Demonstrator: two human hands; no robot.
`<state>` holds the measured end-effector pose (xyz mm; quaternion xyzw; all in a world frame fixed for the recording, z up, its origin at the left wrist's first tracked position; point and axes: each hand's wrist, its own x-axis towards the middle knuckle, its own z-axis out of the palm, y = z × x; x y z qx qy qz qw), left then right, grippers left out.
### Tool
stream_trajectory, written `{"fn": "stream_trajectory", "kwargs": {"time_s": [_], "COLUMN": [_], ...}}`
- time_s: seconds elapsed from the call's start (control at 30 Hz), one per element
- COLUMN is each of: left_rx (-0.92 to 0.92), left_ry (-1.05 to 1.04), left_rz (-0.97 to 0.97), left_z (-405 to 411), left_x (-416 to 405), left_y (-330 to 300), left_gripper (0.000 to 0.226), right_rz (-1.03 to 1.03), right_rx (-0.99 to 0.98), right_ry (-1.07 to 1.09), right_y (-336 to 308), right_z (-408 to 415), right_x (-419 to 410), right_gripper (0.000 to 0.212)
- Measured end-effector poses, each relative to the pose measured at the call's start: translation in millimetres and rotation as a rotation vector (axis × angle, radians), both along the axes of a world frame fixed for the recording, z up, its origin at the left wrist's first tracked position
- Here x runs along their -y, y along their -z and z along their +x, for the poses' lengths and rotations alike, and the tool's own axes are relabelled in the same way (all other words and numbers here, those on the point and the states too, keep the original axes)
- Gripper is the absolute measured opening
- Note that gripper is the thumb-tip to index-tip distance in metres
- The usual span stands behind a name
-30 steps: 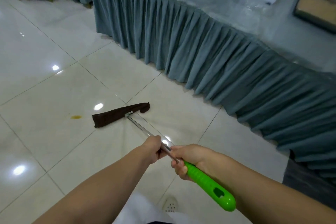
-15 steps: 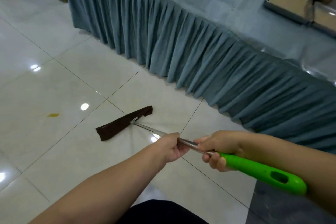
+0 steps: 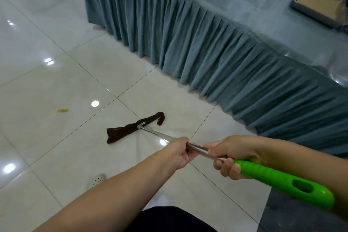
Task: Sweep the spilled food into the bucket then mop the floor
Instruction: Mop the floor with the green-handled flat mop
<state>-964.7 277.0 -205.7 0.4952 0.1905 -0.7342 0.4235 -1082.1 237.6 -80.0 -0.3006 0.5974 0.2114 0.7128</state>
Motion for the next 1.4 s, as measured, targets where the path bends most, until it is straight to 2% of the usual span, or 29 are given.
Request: {"fn": "stream_trajectory", "kwargs": {"time_s": [0.17, 0.33, 0.57, 0.73, 0.87, 1.0, 1.1, 1.4], "left_rx": [0.058, 0.089, 0.25, 0.294, 0.288, 0.267, 0.271, 0.286], "left_ry": [-0.035, -0.125, -0.186, -0.232, -0.244, -0.266, -0.287, -0.452], "left_rz": [-0.022, -0.016, 0.02, 0.052, 0.046, 0.041, 0.059, 0.115], "left_z": [20.5, 49.4, 130.7, 177.2, 182.6, 171.7, 163.5, 175.6], "left_x": [8.2, 23.6, 26.6, 18.9, 9.6, -5.0, -22.5, -77.0], "left_y": [10.4, 29.0, 56.6, 59.5, 56.8, 54.2, 52.2, 39.9], "left_gripper": [0.017, 0.019, 0.022, 0.024, 0.023, 0.013, 0.017, 0.026], "right_rz": [-0.085, -0.121, -0.121, -0.108, -0.09, -0.078, -0.077, -0.049], "right_rx": [0.002, 0.037, 0.094, 0.091, 0.067, 0.075, 0.074, 0.092], "right_ry": [-0.13, -0.158, -0.028, -0.012, -0.078, -0.165, -0.242, -0.455], "right_y": [15.9, 39.1, 78.1, 86.5, 80.1, 71.1, 67.8, 59.1], "right_z": [24.1, 55.9, 142.4, 194.9, 202.0, 188.9, 182.6, 209.7], "right_x": [11.1, 24.9, 18.0, 6.8, 4.9, 3.7, -4.0, -39.1], "right_gripper": [0.042, 0.046, 0.05, 0.044, 0.042, 0.043, 0.047, 0.04]}}
